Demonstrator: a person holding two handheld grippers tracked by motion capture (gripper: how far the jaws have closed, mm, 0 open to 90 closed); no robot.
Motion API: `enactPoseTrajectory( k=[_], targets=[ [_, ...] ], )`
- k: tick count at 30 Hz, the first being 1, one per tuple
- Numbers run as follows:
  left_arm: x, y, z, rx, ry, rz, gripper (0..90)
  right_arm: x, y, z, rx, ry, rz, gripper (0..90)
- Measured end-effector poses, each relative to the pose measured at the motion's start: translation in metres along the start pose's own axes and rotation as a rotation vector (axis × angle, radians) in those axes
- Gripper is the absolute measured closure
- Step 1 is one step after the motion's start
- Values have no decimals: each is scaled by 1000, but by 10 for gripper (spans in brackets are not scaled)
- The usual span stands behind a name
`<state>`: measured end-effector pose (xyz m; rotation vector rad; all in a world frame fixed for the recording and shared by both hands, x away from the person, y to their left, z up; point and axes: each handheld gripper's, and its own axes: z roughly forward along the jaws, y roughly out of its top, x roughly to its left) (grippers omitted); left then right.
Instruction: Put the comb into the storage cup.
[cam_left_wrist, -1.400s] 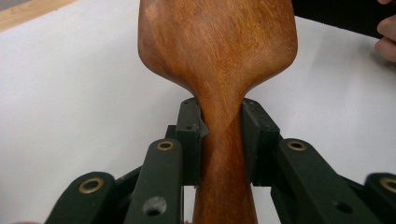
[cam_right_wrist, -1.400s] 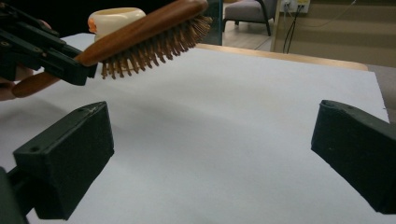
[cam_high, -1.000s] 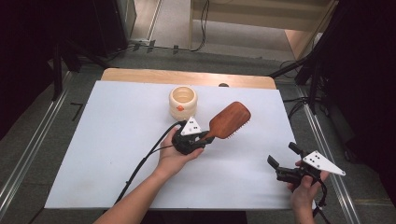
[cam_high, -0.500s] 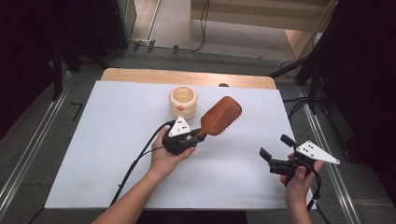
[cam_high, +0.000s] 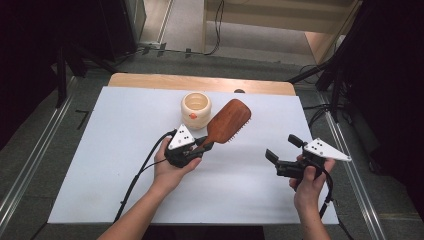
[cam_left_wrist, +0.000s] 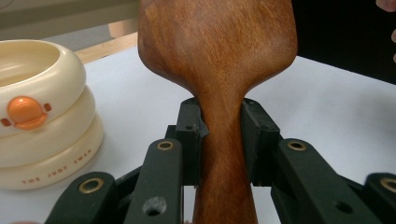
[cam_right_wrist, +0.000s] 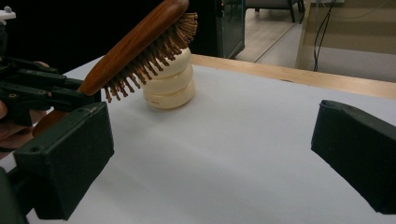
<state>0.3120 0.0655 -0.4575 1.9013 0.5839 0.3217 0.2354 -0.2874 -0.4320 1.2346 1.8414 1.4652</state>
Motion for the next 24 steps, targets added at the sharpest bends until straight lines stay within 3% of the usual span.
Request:
enactPoseTrajectory(
  k=[14, 24],
  targets=[
    [-1, -5, -12, -26, 16, 0, 718, 21, 19, 27, 15, 58, 37, 0],
    [-8, -5, -16, -52, 15, 8, 717, 33, 27, 44, 34, 96, 91, 0]
  ],
)
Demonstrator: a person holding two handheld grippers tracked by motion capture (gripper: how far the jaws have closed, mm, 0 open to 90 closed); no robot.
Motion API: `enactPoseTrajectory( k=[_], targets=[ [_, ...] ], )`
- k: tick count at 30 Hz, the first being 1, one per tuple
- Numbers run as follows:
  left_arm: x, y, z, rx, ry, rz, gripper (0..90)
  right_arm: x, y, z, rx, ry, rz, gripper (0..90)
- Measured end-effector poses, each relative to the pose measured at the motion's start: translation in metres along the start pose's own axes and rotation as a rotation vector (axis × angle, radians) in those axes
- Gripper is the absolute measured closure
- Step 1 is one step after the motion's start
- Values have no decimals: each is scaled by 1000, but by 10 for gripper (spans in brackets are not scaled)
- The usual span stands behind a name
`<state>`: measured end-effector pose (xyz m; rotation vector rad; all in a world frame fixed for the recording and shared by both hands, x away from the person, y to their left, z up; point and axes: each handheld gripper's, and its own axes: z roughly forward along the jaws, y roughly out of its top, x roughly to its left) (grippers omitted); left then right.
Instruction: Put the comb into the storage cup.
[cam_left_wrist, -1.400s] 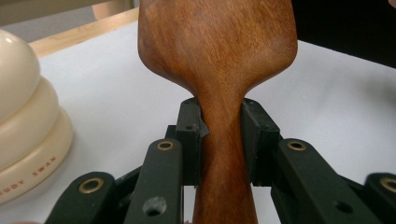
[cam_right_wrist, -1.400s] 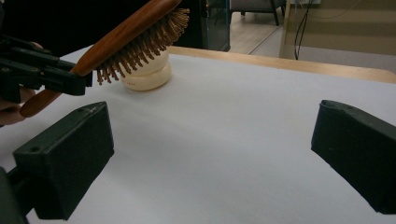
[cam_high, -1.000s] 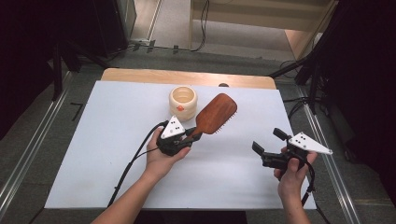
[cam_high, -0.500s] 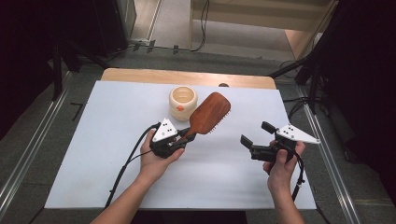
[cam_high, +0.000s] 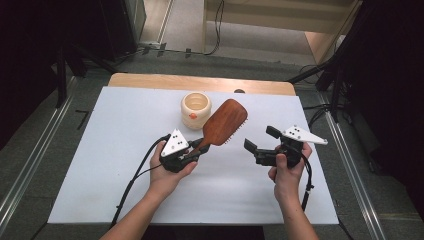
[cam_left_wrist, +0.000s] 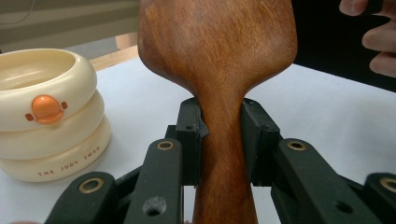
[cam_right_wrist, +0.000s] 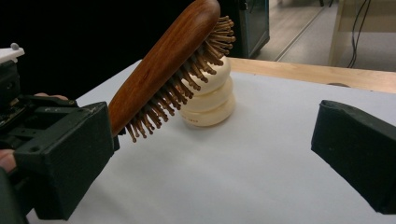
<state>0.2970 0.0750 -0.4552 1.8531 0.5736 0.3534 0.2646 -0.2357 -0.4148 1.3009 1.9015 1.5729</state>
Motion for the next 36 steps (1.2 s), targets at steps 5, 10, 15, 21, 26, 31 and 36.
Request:
enactPoseTrajectory(
  k=[5, 10, 15, 21, 26, 31, 36],
  targets=[
    [-2, -1, -1, -5, -1, 5, 717, 5, 4, 8, 11, -2, 0, 0],
    [-5, -2, -2, -8, -8, 7, 717, 11, 8, 18, 23, -1, 15, 0],
    [-7, -2, -3, -13, -7, 9, 718, 15, 10, 25, 28, 8, 33, 0],
    [-9, -2, -4, -12, -12, 19, 717, 18, 10, 33, 28, 21, 61, 0],
    [-12, -2, -4, -17, -10, 23, 717, 22, 11, 41, 34, 31, 81, 0],
    [-15, -4, -2, -21, -14, 28, 717, 25, 11, 46, 36, 28, 103, 29],
    [-17, -5, -1, -26, -14, 32, 717, 27, 11, 51, 44, 19, 121, 49]
  ],
)
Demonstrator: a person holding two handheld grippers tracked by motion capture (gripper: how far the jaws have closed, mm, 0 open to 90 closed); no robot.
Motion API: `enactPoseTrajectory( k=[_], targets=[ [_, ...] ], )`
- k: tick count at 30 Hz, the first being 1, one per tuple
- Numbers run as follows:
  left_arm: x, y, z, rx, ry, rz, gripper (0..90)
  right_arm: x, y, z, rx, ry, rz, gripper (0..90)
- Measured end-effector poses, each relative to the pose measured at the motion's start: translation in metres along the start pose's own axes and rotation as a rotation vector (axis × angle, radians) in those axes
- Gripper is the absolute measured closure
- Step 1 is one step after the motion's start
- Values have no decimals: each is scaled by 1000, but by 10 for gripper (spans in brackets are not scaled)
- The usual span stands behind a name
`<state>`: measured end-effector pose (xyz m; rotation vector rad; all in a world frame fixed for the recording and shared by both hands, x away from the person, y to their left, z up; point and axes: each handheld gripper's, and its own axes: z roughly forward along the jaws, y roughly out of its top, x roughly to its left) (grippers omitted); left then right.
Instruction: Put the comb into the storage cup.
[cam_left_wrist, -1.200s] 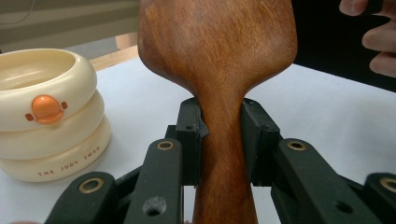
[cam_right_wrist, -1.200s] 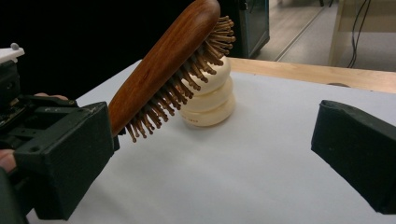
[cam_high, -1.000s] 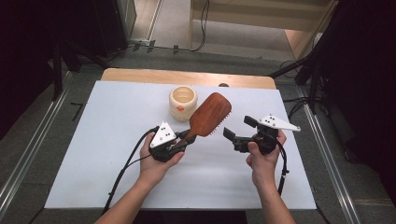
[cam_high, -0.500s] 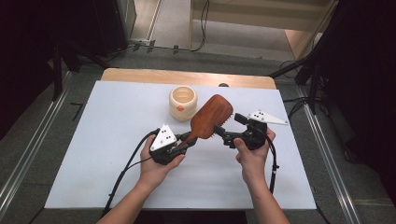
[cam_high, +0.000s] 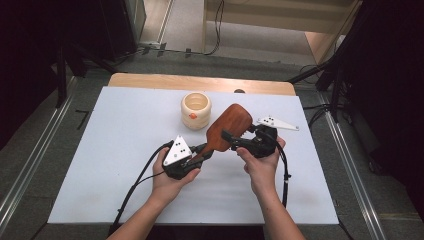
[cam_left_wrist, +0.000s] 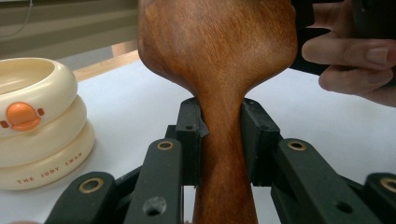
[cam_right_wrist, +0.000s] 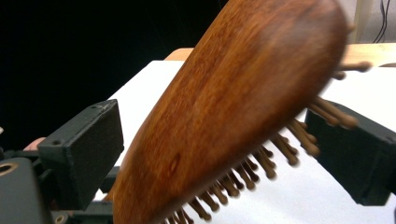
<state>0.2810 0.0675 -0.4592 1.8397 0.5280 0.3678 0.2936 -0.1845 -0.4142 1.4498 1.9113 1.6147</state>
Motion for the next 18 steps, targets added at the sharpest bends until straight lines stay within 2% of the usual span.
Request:
enactPoseTrajectory(
  k=[4, 8, 18],
  targets=[
    [-2, -1, 0, -5, -1, 6, 717, 2, 0, 5, 7, -12, 23, 112],
    [-4, -1, 1, -4, -3, 11, 717, 3, -1, 8, 12, -6, 30, 164],
    [-5, -3, 1, -8, 2, 10, 717, -2, -2, 12, 0, 45, 114, 267]
  ],
)
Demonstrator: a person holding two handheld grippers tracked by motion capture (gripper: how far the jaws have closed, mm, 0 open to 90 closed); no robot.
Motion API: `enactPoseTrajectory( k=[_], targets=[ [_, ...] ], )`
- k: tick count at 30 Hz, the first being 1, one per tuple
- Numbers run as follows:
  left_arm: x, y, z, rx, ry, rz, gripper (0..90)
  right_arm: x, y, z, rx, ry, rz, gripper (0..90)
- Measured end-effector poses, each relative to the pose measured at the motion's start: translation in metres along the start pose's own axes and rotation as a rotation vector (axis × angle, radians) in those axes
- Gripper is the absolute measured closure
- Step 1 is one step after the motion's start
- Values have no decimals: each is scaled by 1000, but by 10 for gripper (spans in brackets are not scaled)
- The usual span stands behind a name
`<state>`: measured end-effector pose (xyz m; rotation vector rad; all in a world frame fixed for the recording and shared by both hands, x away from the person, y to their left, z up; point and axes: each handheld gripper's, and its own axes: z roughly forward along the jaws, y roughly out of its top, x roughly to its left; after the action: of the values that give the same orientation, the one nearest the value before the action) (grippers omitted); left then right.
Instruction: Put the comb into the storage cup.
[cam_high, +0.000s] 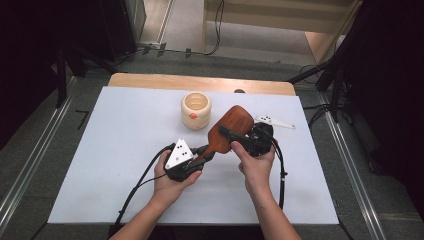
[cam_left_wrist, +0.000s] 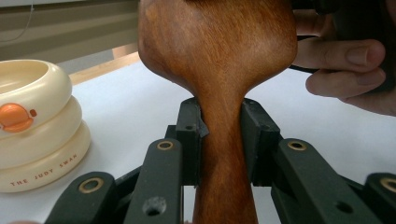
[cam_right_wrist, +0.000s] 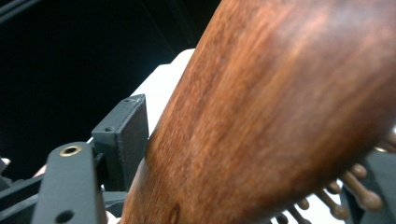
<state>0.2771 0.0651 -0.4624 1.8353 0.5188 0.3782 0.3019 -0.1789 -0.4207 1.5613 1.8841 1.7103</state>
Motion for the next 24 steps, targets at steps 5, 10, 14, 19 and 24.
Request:
enactPoseTrajectory(
  k=[5, 10, 14, 19, 24],
  targets=[
    [1, -3, 0, -1, 0, -3, 716, -4, -1, 1, 8, 54, 41, 338],
    [2, -4, 2, 12, -12, -15, 714, -7, -3, 1, 9, 111, 77, 407],
    [4, -5, 3, 20, -31, -33, 707, -4, -4, 0, 4, 134, 55, 454],
    [8, -2, -1, 8, -32, -74, 602, 3, -3, -3, -18, 123, -5, 497],
    [16, -1, -11, 6, -4, -103, 449, 6, 0, -5, -20, 115, -38, 520]
  ],
)
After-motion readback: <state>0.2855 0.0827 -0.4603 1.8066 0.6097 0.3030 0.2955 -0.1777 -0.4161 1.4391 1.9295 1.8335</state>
